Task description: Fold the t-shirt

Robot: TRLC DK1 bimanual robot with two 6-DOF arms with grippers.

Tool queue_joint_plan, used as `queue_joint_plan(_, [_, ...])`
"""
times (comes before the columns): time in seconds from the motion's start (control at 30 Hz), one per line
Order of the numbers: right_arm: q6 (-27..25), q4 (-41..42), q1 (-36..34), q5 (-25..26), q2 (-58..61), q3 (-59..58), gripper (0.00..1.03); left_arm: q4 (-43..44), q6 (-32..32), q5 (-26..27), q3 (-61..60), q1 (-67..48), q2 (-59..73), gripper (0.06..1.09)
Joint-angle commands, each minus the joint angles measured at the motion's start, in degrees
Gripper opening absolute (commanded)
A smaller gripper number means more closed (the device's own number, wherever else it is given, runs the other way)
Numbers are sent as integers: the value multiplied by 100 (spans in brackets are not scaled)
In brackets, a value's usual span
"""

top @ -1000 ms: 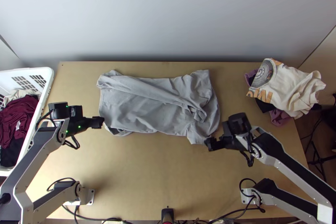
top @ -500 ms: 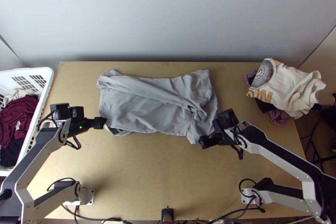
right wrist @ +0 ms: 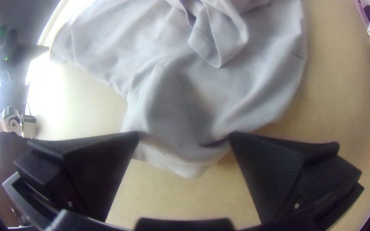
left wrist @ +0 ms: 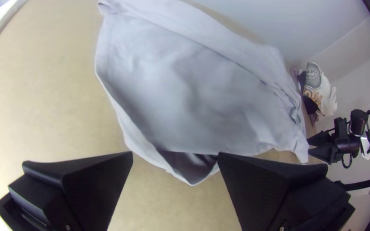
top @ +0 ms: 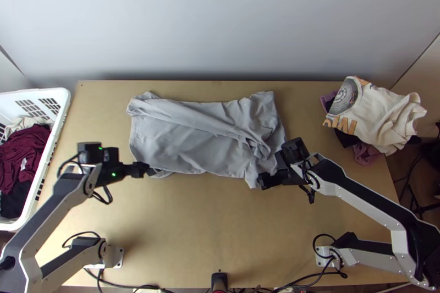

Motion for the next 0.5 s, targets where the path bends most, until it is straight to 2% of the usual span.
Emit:
queue_joint_plan(0.0, [16,-2,-26,6,18,37,99,234,-665,-20,-296,-773,-69,102])
queue_joint_plan(0.47, [16,-2,-61,6,9,116,99,682,-797,-803,-551,-1019,-25,102])
